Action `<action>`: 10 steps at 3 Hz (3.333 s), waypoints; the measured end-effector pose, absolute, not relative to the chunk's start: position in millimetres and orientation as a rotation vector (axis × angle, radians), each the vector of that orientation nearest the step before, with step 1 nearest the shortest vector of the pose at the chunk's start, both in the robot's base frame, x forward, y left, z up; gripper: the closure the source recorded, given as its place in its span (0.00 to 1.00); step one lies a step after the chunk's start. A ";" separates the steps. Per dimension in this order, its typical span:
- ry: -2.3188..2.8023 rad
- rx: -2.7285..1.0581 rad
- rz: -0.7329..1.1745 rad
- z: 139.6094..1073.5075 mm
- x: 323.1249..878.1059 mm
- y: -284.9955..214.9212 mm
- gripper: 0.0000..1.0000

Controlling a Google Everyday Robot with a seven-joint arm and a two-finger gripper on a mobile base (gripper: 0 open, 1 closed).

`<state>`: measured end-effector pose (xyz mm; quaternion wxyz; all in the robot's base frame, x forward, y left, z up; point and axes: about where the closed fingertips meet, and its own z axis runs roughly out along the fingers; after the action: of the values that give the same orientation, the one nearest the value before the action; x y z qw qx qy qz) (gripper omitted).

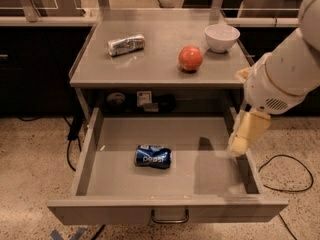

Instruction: Pick pepsi can from top drawer and place on counter

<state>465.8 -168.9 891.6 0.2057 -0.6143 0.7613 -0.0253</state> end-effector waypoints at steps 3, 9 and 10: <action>2.075 -1.696 0.006 857.9 478.2 -151.2 0.00; 1.940 -1.704 0.245 732.5 501.5 -0.2 0.00; 1.948 -1.704 0.251 716.5 500.5 -2.3 0.00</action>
Offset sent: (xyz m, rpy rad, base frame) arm 0.0096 0.0112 -0.0260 0.0431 0.0009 0.0140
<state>500.5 -2.3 716.5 0.2675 -0.6315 0.7218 0.0931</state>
